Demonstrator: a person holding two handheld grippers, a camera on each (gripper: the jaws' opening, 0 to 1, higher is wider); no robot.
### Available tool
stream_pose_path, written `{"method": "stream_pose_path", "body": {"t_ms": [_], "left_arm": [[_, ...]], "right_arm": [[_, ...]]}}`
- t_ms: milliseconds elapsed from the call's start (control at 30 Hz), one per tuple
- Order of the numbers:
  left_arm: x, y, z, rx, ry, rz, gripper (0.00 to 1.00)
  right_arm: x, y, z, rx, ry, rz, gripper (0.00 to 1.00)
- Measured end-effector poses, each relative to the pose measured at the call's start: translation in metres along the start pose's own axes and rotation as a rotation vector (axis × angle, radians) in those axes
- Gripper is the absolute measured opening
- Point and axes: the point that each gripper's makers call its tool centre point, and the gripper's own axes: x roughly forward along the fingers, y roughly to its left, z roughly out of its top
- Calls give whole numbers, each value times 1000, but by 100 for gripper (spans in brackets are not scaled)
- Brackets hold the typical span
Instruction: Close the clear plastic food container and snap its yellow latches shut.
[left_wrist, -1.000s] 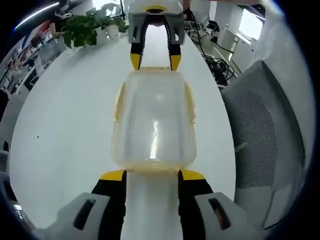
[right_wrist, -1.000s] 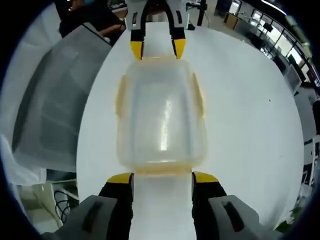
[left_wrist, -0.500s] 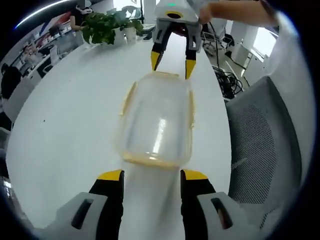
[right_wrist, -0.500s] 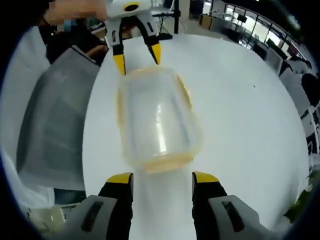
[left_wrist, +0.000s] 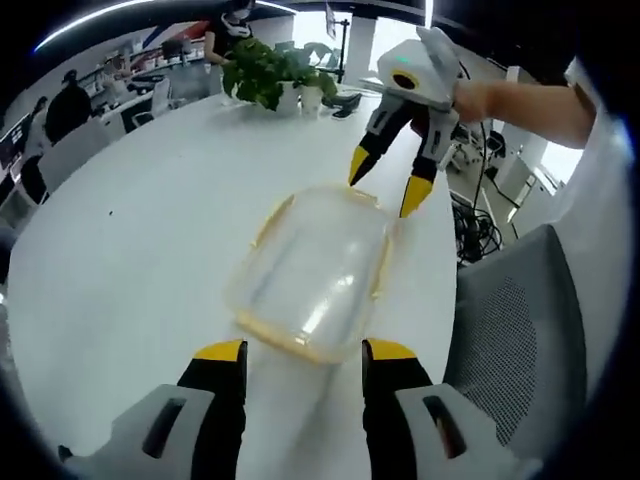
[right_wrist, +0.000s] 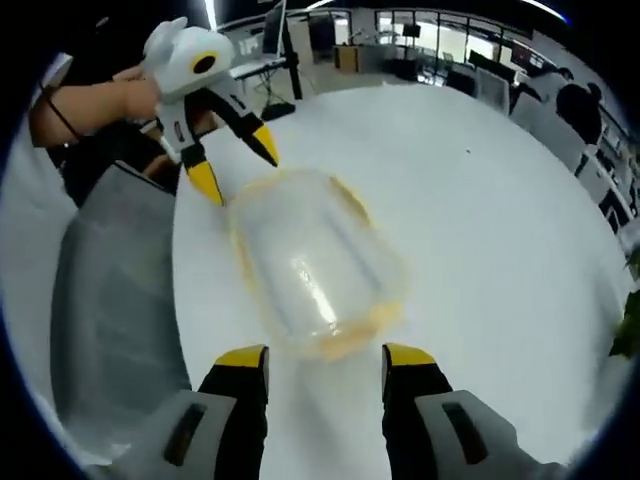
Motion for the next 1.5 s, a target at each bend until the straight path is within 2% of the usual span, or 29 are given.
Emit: {"method": "stream_pose_path", "body": {"t_ms": [67, 167, 233, 300, 433, 533, 633, 700, 867, 900, 1000, 1067, 1500], "left_arm": [[0, 1, 1, -60, -10, 19, 45], [0, 6, 3, -104, -20, 63, 46], [1, 11, 1, -185, -9, 102, 46], [4, 11, 3, -223, -19, 103, 46], [10, 10, 2, -280, 13, 124, 46], [13, 12, 4, -405, 0, 136, 46], [15, 14, 2, -447, 9, 160, 47], [16, 14, 3, -507, 3, 164, 47], [17, 15, 2, -558, 13, 172, 47], [18, 14, 3, -574, 11, 168, 46], [18, 13, 3, -594, 17, 167, 45], [19, 10, 3, -621, 21, 145, 41], [21, 7, 6, -622, 40, 163, 35]], "right_arm": [[-1, 0, 1, 50, -13, -8, 44], [-2, -6, 6, 155, -49, -37, 43], [-1, -9, 6, 203, -52, -49, 43], [0, -10, 8, 259, -56, -57, 42], [6, -16, 10, 364, -54, -68, 42], [9, -20, 11, 418, -49, -77, 42], [11, -23, 11, 455, -35, -82, 40], [12, -24, 13, 485, -33, -84, 40], [16, -26, 12, 538, -11, -90, 38], [17, -23, 14, 579, -15, -78, 38], [19, -24, 13, 629, -13, -71, 38], [19, -23, 13, 648, -8, -69, 37], [21, -22, 13, 643, 9, -57, 33]]}}
